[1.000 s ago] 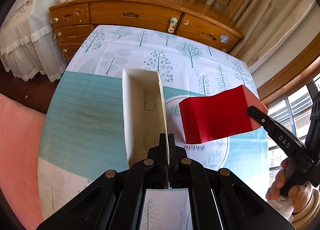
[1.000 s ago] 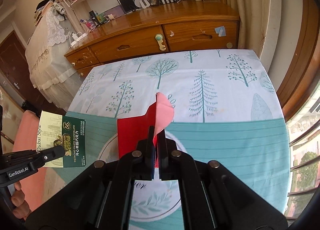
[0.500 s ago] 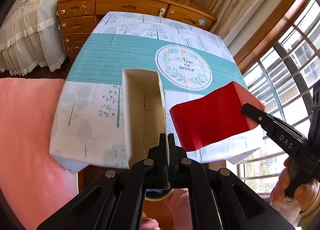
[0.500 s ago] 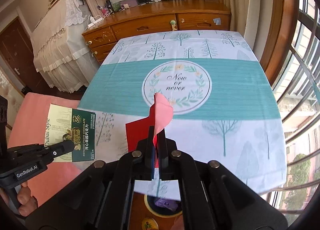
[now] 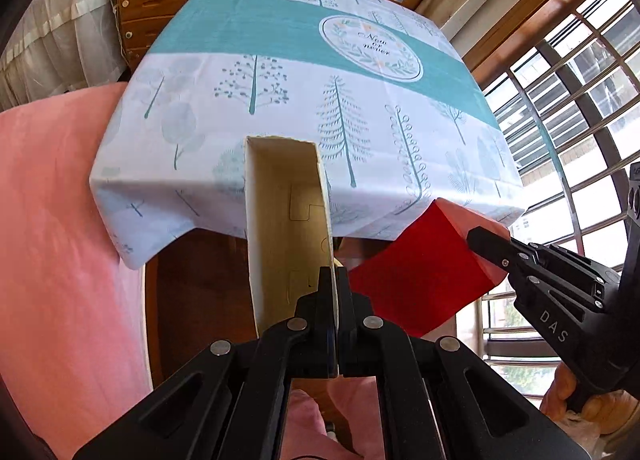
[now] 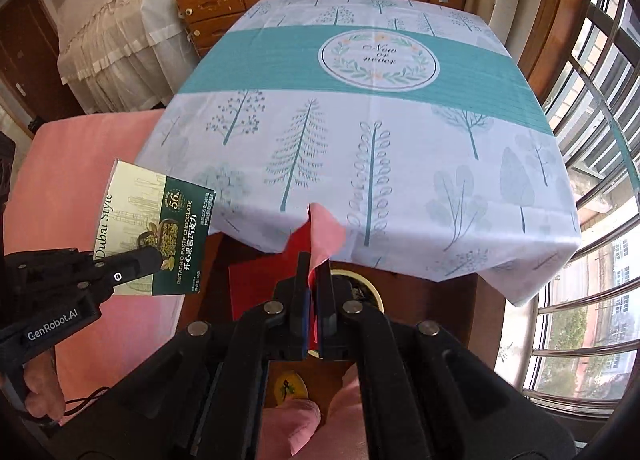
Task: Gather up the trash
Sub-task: 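Carry the chocolate box and red paper in both grippers over the bin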
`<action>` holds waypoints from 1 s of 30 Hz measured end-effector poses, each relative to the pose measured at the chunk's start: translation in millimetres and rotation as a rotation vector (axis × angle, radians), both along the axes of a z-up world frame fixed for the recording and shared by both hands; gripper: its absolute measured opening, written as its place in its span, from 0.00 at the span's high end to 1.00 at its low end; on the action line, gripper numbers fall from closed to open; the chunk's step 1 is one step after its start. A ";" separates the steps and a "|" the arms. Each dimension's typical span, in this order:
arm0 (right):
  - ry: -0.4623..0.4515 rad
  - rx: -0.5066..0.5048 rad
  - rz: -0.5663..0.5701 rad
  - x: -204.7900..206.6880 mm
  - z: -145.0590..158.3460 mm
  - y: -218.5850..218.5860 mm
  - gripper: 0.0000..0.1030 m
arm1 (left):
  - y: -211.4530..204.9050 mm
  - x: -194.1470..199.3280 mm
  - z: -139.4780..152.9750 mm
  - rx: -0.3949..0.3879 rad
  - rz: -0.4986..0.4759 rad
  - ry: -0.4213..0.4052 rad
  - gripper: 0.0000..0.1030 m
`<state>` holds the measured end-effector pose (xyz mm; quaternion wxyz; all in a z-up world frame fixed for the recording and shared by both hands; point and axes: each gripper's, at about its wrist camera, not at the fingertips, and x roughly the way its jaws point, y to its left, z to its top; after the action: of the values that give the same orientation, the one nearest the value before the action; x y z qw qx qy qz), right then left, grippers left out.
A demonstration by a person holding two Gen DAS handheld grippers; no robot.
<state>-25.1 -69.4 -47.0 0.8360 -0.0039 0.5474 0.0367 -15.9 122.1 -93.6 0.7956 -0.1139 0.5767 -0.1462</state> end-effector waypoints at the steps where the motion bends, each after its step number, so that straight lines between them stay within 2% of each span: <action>1: 0.012 -0.016 0.004 -1.1 -6.3 0.8 1.00 | -1.1 -1.4 -8.5 -0.004 0.003 0.012 0.99; 8: 0.077 -0.078 -0.013 -2.8 -65.4 -11.6 1.00 | -16.5 1.8 -75.6 -0.016 0.028 0.104 0.99; 17: 0.128 -0.136 -0.020 7.9 -174.6 -38.9 1.00 | -47.4 17.7 -179.0 -0.001 0.037 0.137 0.99; 22: 0.152 -0.132 -0.019 8.0 -242.4 -53.0 1.00 | -63.9 24.5 -250.6 -0.042 0.050 0.168 0.99; 30: 0.155 -0.096 -0.040 17.3 -357.7 -82.5 1.00 | -89.1 32.5 -370.5 -0.056 0.044 0.237 0.99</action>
<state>-7.7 -151.9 -404.8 0.7905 -0.0303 0.6117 -0.0058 16.6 33.0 -464.1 0.7214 -0.1651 0.6598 -0.1305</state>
